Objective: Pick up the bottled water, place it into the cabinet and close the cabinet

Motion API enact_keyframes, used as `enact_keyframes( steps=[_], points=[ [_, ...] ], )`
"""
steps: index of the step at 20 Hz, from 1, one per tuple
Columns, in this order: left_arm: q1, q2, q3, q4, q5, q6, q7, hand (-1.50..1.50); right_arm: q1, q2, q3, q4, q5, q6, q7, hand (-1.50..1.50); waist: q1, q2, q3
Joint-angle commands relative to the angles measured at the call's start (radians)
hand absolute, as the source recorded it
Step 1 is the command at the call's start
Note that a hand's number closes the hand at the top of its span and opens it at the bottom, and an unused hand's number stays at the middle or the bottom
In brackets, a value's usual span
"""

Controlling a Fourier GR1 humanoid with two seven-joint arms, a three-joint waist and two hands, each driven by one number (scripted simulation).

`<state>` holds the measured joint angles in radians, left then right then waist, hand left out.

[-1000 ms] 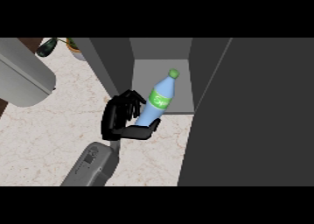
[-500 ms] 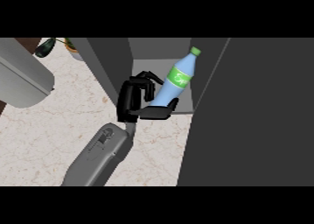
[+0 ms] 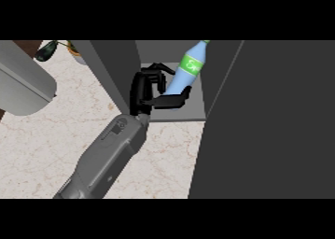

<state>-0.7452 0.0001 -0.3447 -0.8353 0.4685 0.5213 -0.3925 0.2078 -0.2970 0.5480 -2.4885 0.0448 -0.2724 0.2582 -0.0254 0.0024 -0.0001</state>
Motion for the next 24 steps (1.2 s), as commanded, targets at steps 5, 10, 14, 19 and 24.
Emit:
enact_keyframes(
  steps=[5, 10, 14, 19, 24],
  points=[
    [-0.111, 0.0, 0.031, 0.247, 0.064, 0.057, -0.091, 1.5, 0.047, -0.004, -0.02, -0.053, -0.021, 0.024, -0.018, -1.5, -0.012, 0.004, 0.0],
    [-0.164, 0.0, 0.066, 0.385, 0.063, 0.048, -0.16, 1.5, 0.072, -0.029, -0.044, -0.123, -0.044, 0.038, 0.014, -1.5, -0.016, 0.007, -0.001],
    [-0.263, 0.0, 0.062, 0.483, 0.071, 0.135, -0.156, 1.5, 0.065, -0.027, -0.051, -0.102, -0.077, 0.062, -0.018, -1.5, -0.034, 0.011, 0.0],
    [-0.275, 0.0, 0.093, 0.579, 0.069, 0.113, -0.253, 1.5, 0.083, -0.025, -0.049, -0.097, -0.056, 0.069, -0.049, -1.5, -0.035, 0.013, 0.0],
    [-0.365, 0.014, 0.074, 0.676, 0.023, 0.12, -0.205, -1.5, 0.09, -0.036, -0.046, -0.132, -0.066, 0.078, -0.02, -1.5, -0.045, 0.016, -0.001]
  ],
)
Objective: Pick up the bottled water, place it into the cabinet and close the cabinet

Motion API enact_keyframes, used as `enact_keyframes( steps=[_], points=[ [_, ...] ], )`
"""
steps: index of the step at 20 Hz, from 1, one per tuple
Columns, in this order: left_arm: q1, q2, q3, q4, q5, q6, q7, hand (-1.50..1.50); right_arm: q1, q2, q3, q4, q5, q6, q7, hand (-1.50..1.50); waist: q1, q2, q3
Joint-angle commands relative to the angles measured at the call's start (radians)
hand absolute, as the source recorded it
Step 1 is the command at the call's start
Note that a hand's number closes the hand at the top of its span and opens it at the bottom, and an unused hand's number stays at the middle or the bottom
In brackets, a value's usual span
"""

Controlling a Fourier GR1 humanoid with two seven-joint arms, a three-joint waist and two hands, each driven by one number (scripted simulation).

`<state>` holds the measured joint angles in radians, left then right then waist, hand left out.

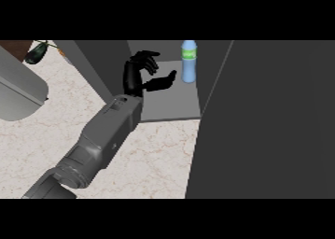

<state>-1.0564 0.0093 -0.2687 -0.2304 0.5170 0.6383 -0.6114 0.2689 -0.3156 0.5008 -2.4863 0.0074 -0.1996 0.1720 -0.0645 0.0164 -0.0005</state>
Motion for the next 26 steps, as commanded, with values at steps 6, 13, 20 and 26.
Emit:
enact_keyframes(
  steps=[6, 13, 20, 26],
  points=[
    [-0.063, -0.009, 0.048, 0.093, -0.001, -0.034, -0.049, -1.5, -0.014, 0.005, -0.026, -0.018, -0.053, 0.025, -0.005, -1.5, -0.006, 0.013, -0.001],
    [-0.085, 0.005, 0.096, 0.112, 0.024, -0.077, -0.056, -1.5, 0.049, 0.002, 0.046, -0.076, 0.002, 0.03, -0.005, -1.5, -0.018, 0.008, -0.001],
    [-0.108, -0.004, 0.075, 0.126, -0.013, -0.13, -0.075, -1.5, 0.056, 0.003, -0.024, -0.046, -0.057, 0.048, -0.043, -1.5, -0.01, 0.007, 0.0],
    [-0.095, -0.009, 0.103, 0.044, 0.017, -0.342, -0.137, -1.5, 0.053, -0.005, -0.026, -0.074, -0.044, 0.055, -0.017, -1.5, -0.001, 0.002, -0.001]
  ],
)
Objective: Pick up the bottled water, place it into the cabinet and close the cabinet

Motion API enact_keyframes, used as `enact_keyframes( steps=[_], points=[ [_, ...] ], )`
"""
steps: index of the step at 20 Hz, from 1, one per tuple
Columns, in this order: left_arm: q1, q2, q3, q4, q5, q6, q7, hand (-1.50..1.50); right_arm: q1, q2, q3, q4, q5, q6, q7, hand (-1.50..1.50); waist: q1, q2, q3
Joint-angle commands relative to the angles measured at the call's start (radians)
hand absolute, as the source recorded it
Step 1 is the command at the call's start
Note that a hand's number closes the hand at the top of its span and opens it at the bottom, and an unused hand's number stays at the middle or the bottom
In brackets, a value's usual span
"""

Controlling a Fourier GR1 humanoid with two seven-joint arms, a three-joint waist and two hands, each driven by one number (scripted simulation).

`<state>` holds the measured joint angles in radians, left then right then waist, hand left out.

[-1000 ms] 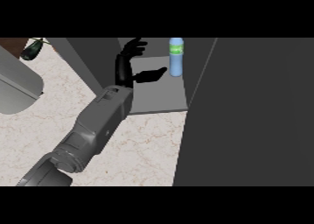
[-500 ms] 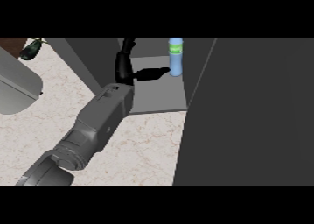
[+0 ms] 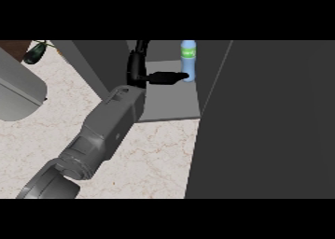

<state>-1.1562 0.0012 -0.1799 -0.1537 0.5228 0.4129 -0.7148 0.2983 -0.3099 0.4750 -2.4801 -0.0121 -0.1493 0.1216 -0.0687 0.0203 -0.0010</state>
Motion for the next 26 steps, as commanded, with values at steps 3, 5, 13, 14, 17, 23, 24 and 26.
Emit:
enact_keyframes(
  steps=[3, 5, 13, 14, 17, 23, 24, 26],
  points=[
    [0.014, -0.001, -0.005, -0.073, 0.021, -0.202, 0.008, -1.5, 0.04, -0.008, -0.022, -0.057, -0.023, 0.006, 0.014, -1.5, 0.016, -0.011, 0.001],
    [0.051, -0.001, -0.038, -0.134, 0.065, -0.18, 0.01, -1.5, 0.032, -0.006, -0.004, -0.021, -0.012, 0.03, -0.027, -1.5, 0.001, -0.013, 0.001],
    [0.182, -0.001, -0.132, -0.382, 0.166, -0.163, 0.097, -1.5, 0.102, -0.022, 0.03, -0.145, 0.04, 0.01, 0.052, -1.5, 0.04, -0.029, 0.001],
    [0.214, -0.001, -0.158, -0.446, 0.141, -0.176, 0.118, -1.5, 0.031, -0.016, -0.036, -0.095, 0.003, 0.012, 0.067, -1.5, 0.064, -0.029, 0.001],
    [0.305, -0.001, -0.18, -0.519, 0.147, -0.172, 0.128, 1.5, 0.129, -0.047, 0.02, -0.178, 0.036, 0.015, 0.056, -1.5, 0.061, -0.031, 0.001],
    [0.562, 0.06, -0.248, -0.824, 0.104, -0.135, 0.197, 1.5, 0.024, -0.071, -0.048, -0.082, 0.041, 0.041, 0.023, -1.5, 0.093, -0.032, 0.001],
    [0.581, 0.044, -0.272, -0.873, 0.095, -0.101, 0.218, 1.5, 0.005, -0.097, -0.01, -0.113, 0.066, 0.048, 0.114, -1.5, 0.1, -0.035, 0.0],
    [0.642, 0.109, -0.279, -0.944, 0.088, -0.11, 0.237, 1.5, 0.002, -0.141, -0.001, -0.105, 0.078, 0.088, 0.115, 1.5, 0.096, -0.034, 0.0]
  ],
)
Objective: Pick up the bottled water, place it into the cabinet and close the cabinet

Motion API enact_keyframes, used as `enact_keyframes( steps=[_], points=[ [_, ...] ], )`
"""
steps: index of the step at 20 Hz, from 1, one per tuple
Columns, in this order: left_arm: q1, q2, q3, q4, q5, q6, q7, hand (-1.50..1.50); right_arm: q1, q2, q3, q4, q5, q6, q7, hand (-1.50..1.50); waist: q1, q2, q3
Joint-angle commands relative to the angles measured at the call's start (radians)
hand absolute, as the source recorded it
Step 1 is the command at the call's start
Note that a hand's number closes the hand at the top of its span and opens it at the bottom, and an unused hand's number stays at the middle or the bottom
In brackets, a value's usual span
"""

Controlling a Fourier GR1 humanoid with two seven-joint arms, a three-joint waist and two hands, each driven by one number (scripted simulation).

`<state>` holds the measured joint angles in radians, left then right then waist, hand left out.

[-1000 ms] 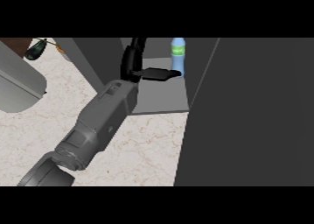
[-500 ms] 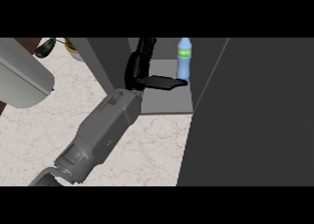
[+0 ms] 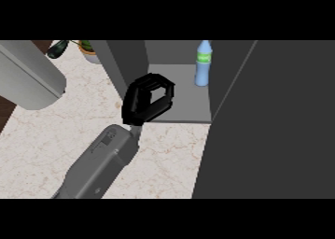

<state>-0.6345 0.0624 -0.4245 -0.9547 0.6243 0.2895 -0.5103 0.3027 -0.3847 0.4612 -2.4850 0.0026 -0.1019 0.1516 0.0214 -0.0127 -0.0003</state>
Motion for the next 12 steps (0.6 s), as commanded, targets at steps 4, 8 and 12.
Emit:
enact_keyframes(
  steps=[4, 8, 12],
  points=[
    [0.281, 0.044, -0.102, -0.306, -0.052, 0.082, 0.032, 1.5, -0.022, -0.045, 0.194, -0.086, 0.148, 0.031, 0.153, 1.5, -0.001, -0.002, -0.001],
    [0.433, 0.195, -0.096, -0.557, -0.054, 0.065, 0.097, 1.5, -0.141, 0.008, 0.199, -0.016, 0.049, 0.047, 0.236, 1.5, 0.005, 0.006, 0.0],
    [0.555, 0.275, -0.057, -0.671, -0.042, 0.026, 0.075, 1.5, -0.148, 0.04, 0.307, -0.132, 0.095, 0.012, 0.355, 1.5, -0.009, 0.006, -0.001]
  ],
)
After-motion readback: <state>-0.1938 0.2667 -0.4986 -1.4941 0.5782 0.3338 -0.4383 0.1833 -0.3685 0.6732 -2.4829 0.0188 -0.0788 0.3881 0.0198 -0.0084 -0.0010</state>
